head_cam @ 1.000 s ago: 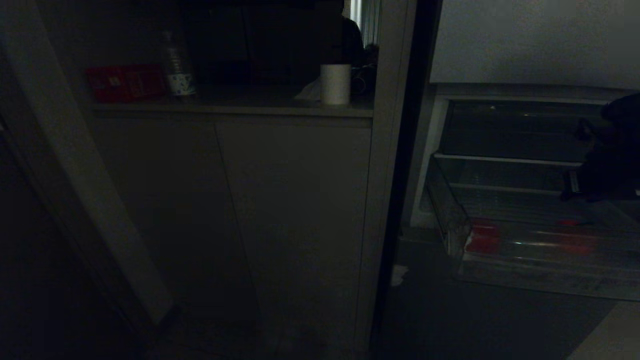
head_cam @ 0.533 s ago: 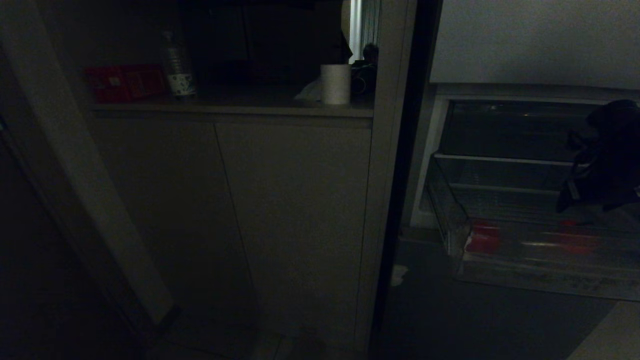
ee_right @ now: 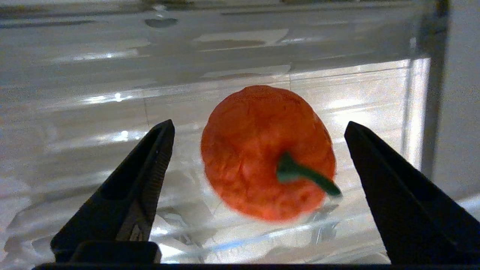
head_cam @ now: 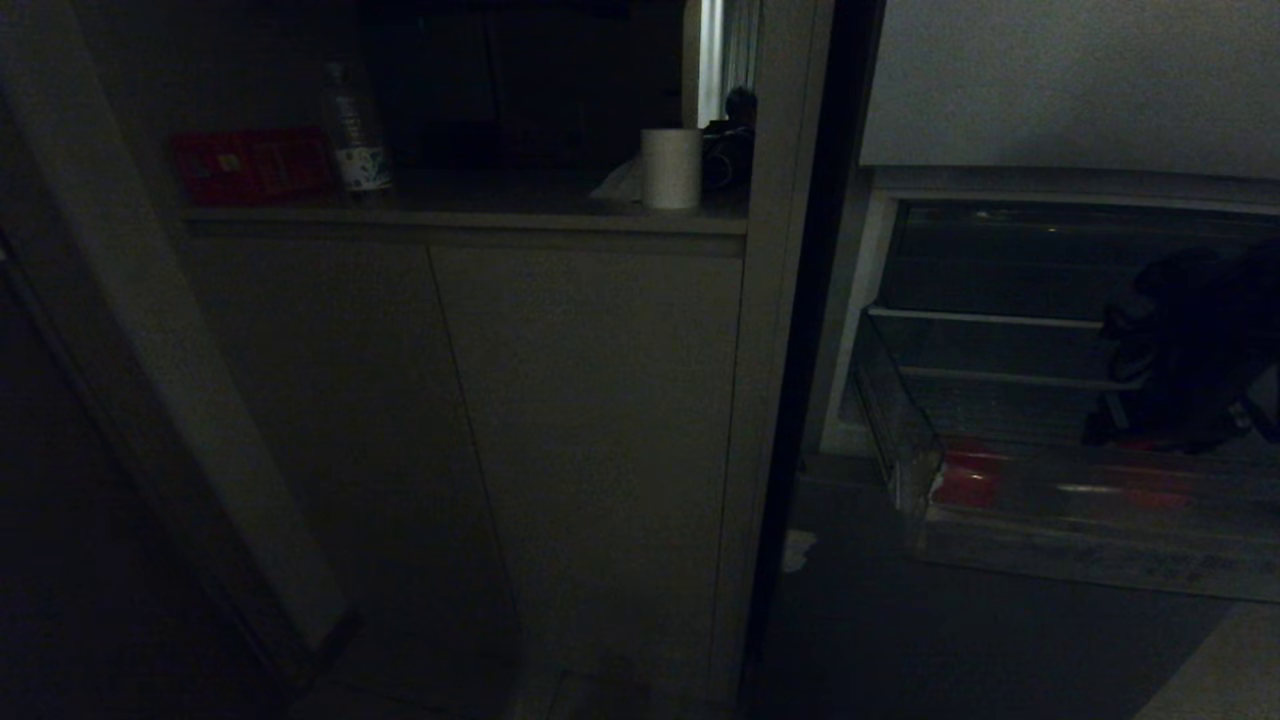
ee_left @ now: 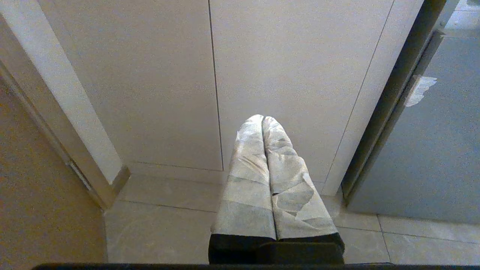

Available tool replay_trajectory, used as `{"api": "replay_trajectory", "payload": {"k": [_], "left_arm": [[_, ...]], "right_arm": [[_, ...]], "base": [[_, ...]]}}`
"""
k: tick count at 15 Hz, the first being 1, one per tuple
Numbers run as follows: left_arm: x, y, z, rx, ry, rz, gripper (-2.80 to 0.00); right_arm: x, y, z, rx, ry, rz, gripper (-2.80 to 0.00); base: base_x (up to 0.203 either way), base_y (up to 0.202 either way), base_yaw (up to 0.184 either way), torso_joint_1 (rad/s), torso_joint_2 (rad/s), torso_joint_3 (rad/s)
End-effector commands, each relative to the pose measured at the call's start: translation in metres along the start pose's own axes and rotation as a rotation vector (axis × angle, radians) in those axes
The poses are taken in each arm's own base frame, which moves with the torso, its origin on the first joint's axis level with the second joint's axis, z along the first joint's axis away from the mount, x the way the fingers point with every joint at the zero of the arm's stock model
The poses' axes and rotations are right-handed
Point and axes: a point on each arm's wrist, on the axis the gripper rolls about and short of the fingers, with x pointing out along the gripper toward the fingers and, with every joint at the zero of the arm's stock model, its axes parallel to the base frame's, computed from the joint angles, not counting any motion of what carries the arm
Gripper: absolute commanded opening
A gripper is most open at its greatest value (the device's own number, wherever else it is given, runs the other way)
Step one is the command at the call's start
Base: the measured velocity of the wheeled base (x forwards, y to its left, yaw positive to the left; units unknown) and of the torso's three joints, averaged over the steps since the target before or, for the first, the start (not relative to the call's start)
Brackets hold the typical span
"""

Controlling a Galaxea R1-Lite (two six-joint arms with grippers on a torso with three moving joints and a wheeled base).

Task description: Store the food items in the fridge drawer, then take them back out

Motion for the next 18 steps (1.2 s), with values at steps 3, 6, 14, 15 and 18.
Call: {"api": "replay_trajectory", "payload": {"k": [3,6,14,15,18], "left_arm": [[0.000,0.000,0.000,0.000,0.002,0.000,-2.80],[0.000,0.000,0.000,0.000,0.002,0.000,-2.80],[0.000,0.000,0.000,0.000,0.002,0.000,-2.80],[0.000,0.000,0.000,0.000,0.002,0.000,-2.80],[0.000,0.000,0.000,0.000,0.002,0.000,-2.80]], "right_arm": [[0.026,-0.004,-0.004,0.011,0.059,-0.009,0.00],[0.031,-0.005,-0.004,0.015,0.069,-0.013,0.00],[0.031,-0.005,-0.004,0.019,0.070,-0.011,-2.80],[0.027,-0.005,-0.004,0.023,0.061,-0.011,-2.80],[0.000,-0.009,0.000,0.047,-0.003,0.012,-2.80]], "base": [[0.000,0.000,0.000,0.000,0.00,0.000],[0.000,0.000,0.000,0.000,0.00,0.000],[0.000,0.000,0.000,0.000,0.00,0.000],[0.000,0.000,0.000,0.000,0.00,0.000],[0.000,0.000,0.000,0.000,0.00,0.000]]}}
